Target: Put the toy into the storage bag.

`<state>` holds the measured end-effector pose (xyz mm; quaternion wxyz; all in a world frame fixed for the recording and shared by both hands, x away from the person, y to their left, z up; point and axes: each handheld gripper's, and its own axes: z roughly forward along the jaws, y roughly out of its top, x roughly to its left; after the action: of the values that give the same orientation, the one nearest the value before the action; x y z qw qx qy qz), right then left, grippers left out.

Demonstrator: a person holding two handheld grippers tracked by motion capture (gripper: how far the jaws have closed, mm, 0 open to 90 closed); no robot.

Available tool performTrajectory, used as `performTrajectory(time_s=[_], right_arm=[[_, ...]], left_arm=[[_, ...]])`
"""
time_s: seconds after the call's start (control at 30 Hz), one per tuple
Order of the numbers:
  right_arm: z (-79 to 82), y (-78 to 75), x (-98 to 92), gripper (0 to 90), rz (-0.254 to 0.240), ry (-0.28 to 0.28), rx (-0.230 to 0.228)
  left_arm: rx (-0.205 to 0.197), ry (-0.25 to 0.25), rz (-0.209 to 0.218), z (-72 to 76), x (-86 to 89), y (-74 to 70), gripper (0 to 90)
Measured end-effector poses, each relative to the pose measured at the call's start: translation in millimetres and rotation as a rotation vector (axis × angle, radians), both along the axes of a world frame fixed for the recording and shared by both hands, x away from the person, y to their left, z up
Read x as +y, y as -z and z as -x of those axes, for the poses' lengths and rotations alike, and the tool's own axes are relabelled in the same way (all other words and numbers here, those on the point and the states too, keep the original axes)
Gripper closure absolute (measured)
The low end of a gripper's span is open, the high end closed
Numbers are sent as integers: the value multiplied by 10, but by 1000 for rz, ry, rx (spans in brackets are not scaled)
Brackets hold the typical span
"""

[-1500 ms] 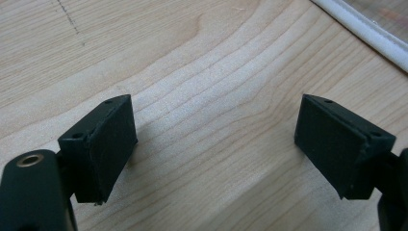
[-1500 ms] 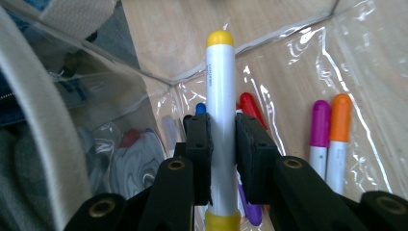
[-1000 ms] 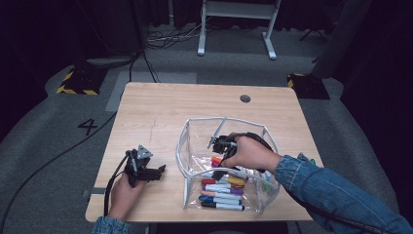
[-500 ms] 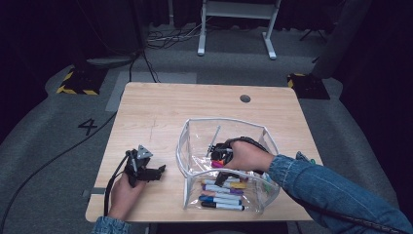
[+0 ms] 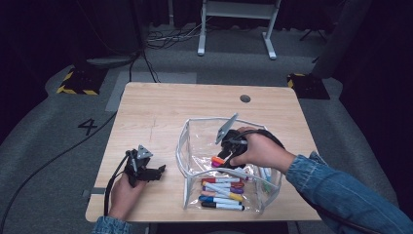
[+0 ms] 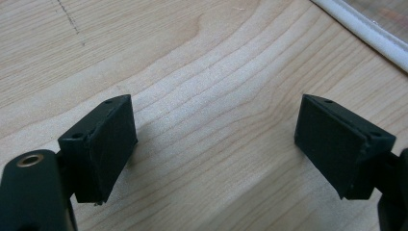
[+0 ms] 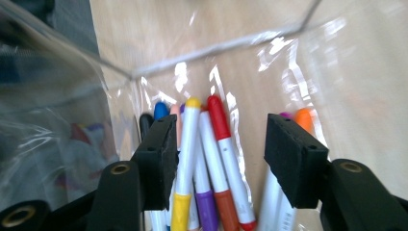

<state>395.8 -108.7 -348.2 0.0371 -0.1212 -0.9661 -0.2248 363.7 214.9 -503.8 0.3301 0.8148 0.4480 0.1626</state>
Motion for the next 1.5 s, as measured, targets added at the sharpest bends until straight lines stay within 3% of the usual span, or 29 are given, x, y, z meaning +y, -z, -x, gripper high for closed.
performTrajectory(time_s=[0.13, 0.37, 0.8, 0.9, 1.07, 1.17, 1.5], right_arm=[[26, -303, -234, 466, -92, 81, -41], [87, -686, -768, 474, -181, 195, -121], [151, -766, -1705, 467, -259, 409, -157], [126, -709, -1883, 465, -258, 458, -158], [61, -534, -2021, 463, -241, 525, -168], [16, -315, -2052, 465, -226, 558, -156], [-110, 636, -1994, 480, -162, 625, -37]], left_arm=[[0, 0, 0, 0, 0, 0, 148], [0, 0, 0, 0, 0, 0, 148], [0, 0, 0, 0, 0, 1, 148], [0, 0, 1, 0, 0, 0, 148], [0, 0, 0, 0, 0, 1, 148], [0, 0, 1, 0, -1, 1, 148], [0, 2, -1, 0, 1, 0, 148]])
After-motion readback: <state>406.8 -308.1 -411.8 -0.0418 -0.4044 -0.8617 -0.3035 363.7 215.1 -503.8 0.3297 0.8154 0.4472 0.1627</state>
